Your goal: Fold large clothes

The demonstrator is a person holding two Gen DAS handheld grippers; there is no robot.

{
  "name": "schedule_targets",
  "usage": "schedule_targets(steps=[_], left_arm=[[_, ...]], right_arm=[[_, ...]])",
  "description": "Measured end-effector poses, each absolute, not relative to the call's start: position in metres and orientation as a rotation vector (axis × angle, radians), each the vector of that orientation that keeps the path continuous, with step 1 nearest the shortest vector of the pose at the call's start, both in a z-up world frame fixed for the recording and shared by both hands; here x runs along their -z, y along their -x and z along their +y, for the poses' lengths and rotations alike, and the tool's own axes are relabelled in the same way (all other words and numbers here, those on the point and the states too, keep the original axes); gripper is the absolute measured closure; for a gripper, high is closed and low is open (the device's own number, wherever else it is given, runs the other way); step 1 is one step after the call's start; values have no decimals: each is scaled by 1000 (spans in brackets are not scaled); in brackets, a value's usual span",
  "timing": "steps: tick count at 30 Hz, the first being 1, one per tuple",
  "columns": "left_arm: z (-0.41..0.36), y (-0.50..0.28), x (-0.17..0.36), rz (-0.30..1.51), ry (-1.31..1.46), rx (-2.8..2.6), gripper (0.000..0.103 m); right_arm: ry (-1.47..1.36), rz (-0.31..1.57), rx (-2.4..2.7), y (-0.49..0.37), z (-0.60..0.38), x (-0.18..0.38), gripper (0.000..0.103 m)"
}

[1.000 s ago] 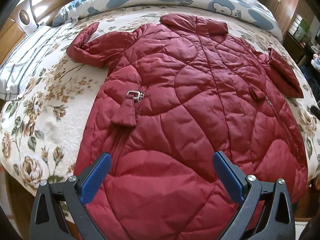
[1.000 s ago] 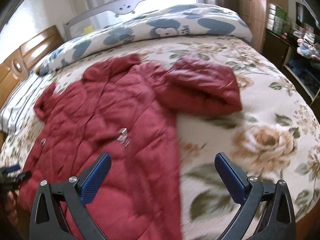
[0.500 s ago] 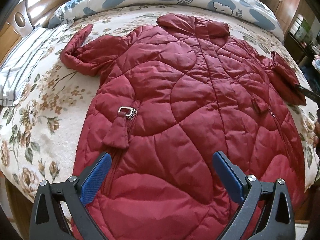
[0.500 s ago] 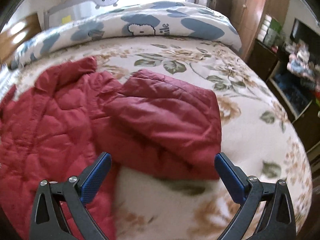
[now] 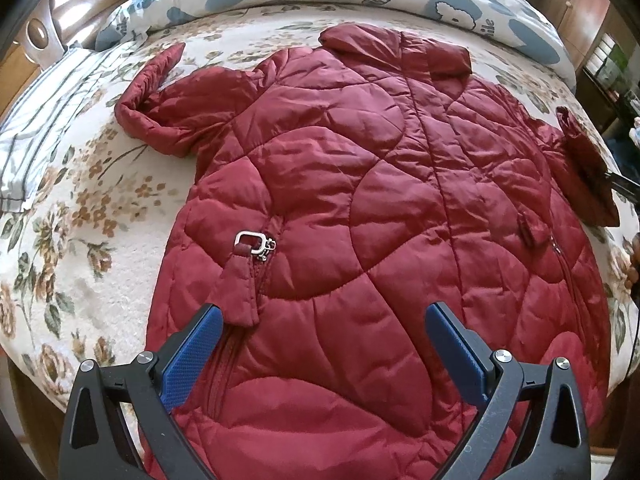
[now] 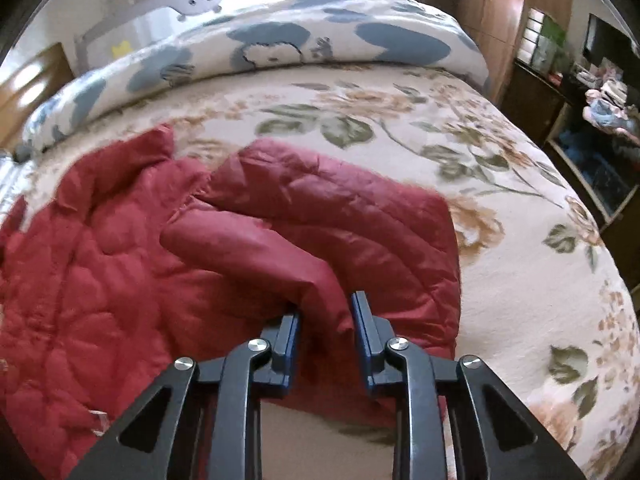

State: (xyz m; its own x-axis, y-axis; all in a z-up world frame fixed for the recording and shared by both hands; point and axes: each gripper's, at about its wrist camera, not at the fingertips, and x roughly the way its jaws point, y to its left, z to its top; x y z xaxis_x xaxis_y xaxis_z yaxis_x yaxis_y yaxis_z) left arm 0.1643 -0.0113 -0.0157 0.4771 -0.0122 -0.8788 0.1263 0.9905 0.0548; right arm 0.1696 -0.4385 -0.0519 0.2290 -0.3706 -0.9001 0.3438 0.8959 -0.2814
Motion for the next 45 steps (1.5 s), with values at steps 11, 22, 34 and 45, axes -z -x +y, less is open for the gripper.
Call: schedule_targets(steps=[11,22,34,45], left_arm=[[4,-170,16,1056,-52,105,1],[38,-194,13,1060,95,180,1],[75,-286,28,1104,373,379,2],[55,-383,86,1220,441,459,65]], right_arm=[[-93,1183,211,-196,-345,44,88],[-202,1218,15,-213,-267,86,89],[-225,1247,-218,-223,-194,136,89],[-198,1261,-281,-226,-174,148,83]])
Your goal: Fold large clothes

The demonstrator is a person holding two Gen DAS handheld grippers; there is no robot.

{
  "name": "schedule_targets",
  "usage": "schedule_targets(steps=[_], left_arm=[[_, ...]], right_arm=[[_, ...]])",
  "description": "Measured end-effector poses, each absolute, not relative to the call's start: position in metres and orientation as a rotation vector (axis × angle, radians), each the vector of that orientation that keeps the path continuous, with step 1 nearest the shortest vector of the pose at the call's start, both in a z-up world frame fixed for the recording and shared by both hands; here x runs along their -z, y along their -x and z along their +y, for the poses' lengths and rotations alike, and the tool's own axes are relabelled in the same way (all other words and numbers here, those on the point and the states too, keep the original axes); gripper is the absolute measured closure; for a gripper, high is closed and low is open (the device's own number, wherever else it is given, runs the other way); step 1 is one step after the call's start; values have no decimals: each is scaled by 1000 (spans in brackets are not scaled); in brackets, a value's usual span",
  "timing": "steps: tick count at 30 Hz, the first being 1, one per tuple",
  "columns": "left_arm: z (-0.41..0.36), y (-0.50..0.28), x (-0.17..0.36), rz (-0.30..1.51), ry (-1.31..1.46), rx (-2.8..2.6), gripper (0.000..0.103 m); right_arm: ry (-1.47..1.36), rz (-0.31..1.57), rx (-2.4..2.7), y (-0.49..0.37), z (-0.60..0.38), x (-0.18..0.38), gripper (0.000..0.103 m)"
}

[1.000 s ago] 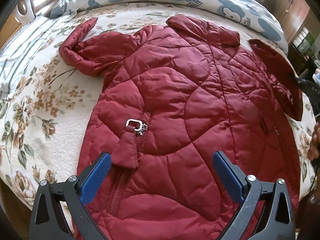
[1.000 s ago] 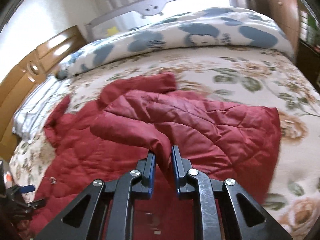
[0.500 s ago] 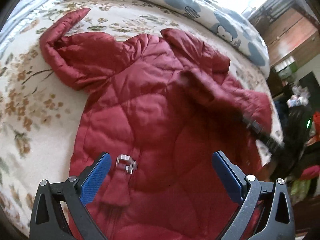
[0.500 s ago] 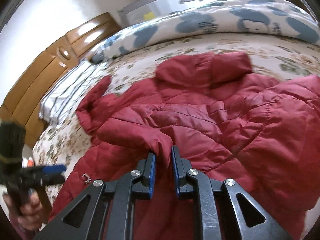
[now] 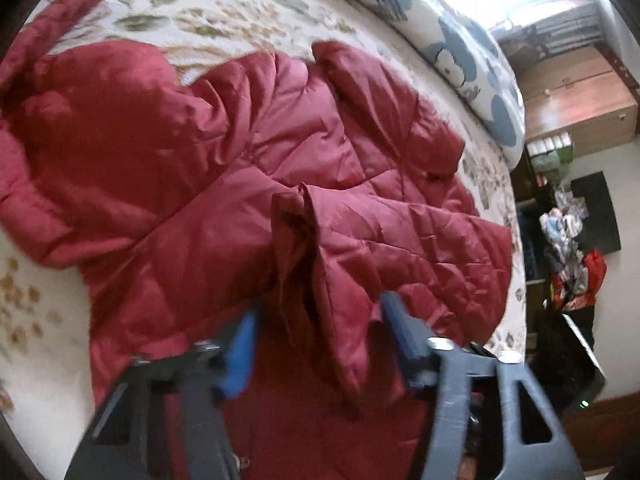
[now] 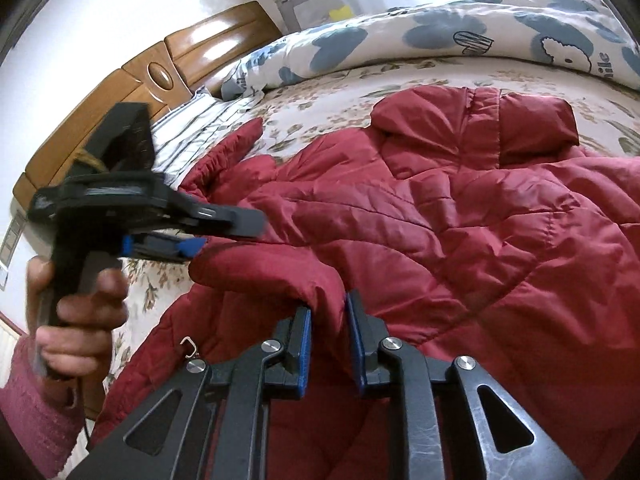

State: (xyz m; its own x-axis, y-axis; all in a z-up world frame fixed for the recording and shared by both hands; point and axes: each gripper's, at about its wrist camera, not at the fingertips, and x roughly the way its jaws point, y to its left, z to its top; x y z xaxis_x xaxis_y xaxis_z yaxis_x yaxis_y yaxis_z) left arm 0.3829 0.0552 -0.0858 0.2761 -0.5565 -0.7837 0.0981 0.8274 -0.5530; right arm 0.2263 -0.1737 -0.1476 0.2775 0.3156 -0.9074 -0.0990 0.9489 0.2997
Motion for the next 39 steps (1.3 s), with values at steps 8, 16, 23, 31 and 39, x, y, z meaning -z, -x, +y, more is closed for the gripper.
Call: schedule_targets(steps=[8,16,23,31,39], left_arm=[[43,-389,92,1120,298,415,88],[26,-398,108,1063,45,273,88],[-1,-386,104,1022,-98,190,82],[13,-327,45,857,30,200,77],[-58,-354,93,993,-72,216,76]], right_arm=[[-213,1275,-258,-211,-187,139,64],[-228,1170,27,-198,-268,102,64],[-157,1242,172,-222,-306,129,58],[-92,1301,180,-218,-305,158,54],[-91,1296,182,-217,-303,161,54]])
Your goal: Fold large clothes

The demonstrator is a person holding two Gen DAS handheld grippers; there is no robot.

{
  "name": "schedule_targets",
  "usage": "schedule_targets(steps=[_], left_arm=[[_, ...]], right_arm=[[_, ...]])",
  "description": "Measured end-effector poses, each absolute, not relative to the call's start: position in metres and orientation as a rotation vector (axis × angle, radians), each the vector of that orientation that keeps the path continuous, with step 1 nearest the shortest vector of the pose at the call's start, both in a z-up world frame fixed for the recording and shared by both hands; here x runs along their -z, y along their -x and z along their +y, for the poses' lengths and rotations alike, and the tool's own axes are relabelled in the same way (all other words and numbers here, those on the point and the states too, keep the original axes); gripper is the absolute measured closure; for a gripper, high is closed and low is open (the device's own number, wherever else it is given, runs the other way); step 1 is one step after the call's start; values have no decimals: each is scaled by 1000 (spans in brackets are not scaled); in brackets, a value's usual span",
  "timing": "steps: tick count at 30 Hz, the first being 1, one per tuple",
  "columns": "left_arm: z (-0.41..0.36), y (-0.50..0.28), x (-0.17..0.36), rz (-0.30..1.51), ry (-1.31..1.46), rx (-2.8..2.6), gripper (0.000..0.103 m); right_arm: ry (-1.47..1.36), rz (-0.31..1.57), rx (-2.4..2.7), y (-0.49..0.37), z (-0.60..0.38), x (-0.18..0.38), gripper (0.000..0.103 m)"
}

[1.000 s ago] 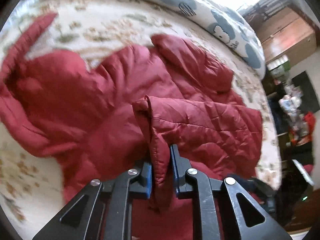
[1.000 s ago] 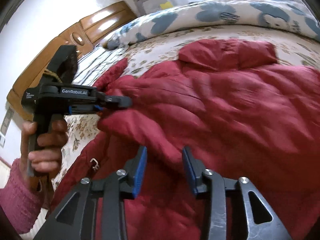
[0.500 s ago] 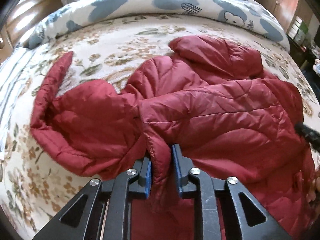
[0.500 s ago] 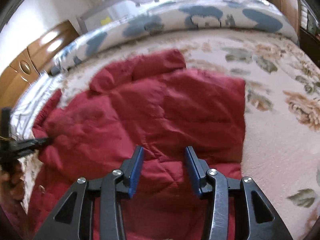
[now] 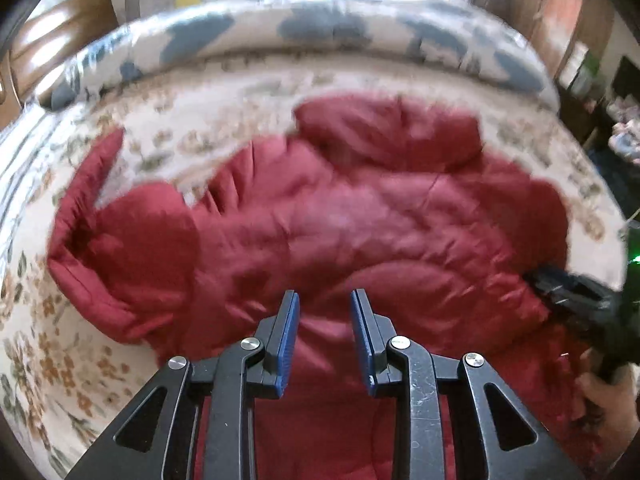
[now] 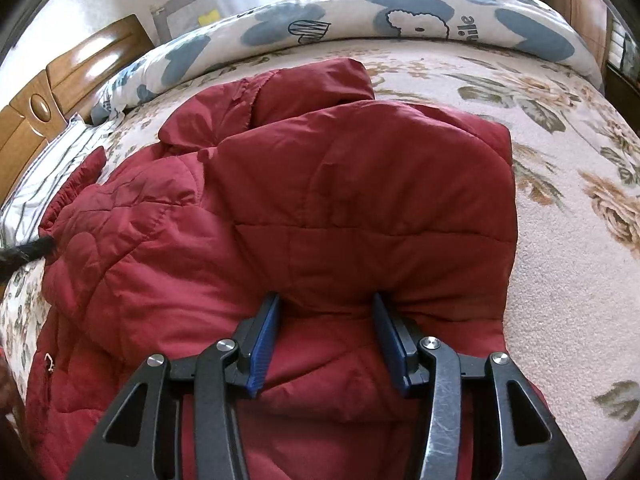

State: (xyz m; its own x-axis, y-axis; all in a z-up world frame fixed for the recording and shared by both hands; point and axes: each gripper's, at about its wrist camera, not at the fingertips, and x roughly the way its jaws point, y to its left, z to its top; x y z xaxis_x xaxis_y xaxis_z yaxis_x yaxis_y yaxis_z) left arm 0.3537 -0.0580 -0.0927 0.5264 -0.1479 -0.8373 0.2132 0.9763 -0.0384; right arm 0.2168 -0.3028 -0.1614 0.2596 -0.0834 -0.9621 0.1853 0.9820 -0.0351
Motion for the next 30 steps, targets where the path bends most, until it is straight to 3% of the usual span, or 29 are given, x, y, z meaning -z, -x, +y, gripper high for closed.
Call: schedule_targets(steps=[8,12,16,22,28,30], left_arm=[[-59,-369,130,1048,-65,165,74],[-63,-367,131,1044,-69,171,74],[-65,-367,128,1041,-57,184,74],[-61,-366,132,1032,-73,180,73],[-61,-351,113,1037,-68,195,74],[-54,-353,107,1030,-52,199,69]], right_arm=[[-77,1267,218,-218,-291,144,52],[-68,1237,172,-224,-273,133,53],[-34,1328,180,-228,-277,163,53],[-79,1319,164,-224,-286,174,52],[-100,1317,166,-224,-285,167,53],[-124,1303,167,-220,-285,155,53]])
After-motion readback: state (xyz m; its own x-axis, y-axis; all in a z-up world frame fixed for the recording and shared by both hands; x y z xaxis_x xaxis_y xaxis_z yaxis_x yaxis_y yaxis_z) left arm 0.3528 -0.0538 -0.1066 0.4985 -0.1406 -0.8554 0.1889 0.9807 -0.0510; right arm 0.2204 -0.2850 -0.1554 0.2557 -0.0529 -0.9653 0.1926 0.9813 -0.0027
